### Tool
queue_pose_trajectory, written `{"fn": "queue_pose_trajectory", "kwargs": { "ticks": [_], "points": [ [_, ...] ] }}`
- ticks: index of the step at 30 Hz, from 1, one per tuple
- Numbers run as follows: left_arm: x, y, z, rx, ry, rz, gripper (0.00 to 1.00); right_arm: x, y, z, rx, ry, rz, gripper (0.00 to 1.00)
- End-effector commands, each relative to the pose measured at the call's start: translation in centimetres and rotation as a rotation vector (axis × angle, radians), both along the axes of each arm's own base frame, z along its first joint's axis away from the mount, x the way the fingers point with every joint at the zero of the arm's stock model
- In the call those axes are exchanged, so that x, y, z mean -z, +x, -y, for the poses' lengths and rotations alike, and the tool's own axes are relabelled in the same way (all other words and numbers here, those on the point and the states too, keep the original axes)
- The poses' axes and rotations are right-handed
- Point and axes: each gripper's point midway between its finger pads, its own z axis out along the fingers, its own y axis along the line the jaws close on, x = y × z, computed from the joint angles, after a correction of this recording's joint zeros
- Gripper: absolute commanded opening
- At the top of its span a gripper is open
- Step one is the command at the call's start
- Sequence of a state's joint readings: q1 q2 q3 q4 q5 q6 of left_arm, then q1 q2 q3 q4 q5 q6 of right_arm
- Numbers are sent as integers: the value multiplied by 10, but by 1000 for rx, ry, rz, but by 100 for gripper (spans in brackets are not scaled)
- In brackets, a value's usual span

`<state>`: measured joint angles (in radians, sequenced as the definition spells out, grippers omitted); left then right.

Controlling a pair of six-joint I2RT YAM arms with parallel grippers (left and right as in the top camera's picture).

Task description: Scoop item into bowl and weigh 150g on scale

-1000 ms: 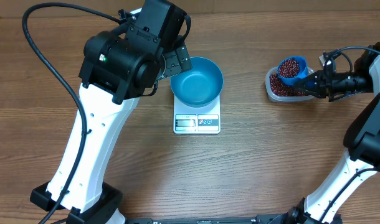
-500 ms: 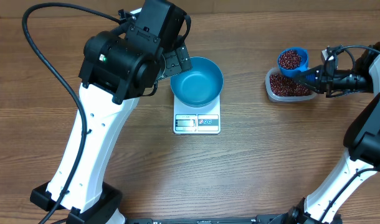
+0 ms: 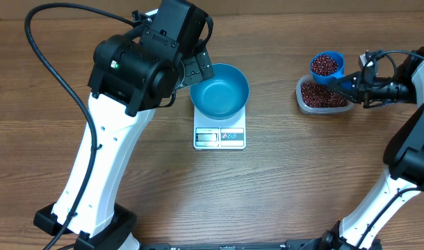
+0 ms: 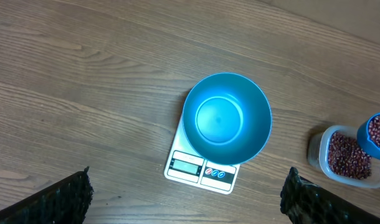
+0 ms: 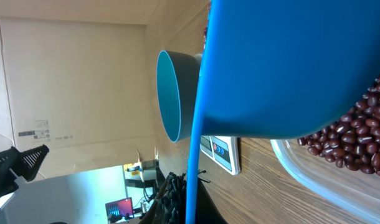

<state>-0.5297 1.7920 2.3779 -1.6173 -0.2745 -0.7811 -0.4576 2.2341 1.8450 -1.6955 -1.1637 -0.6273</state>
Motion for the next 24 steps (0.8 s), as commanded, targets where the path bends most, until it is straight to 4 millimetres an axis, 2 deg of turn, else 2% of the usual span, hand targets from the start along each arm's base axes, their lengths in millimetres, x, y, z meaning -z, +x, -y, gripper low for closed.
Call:
{"fn": "queue_pose_trajectory", "kwargs": {
  "ticks": [1, 6, 16, 24],
  "points": [
    [2, 4, -1, 6, 30, 1, 100, -37, 7, 2, 27, -6, 95, 4],
    [3, 4, -1, 6, 31, 1, 100, -62, 4, 0, 34, -32, 143, 4],
    [3, 4, -2, 5, 31, 1, 100, -124, -11, -11, 68, -14, 253, 4],
    [3, 4, -1, 6, 31, 1, 100, -149, -21, -17, 84, -7, 276, 4]
  ]
}}
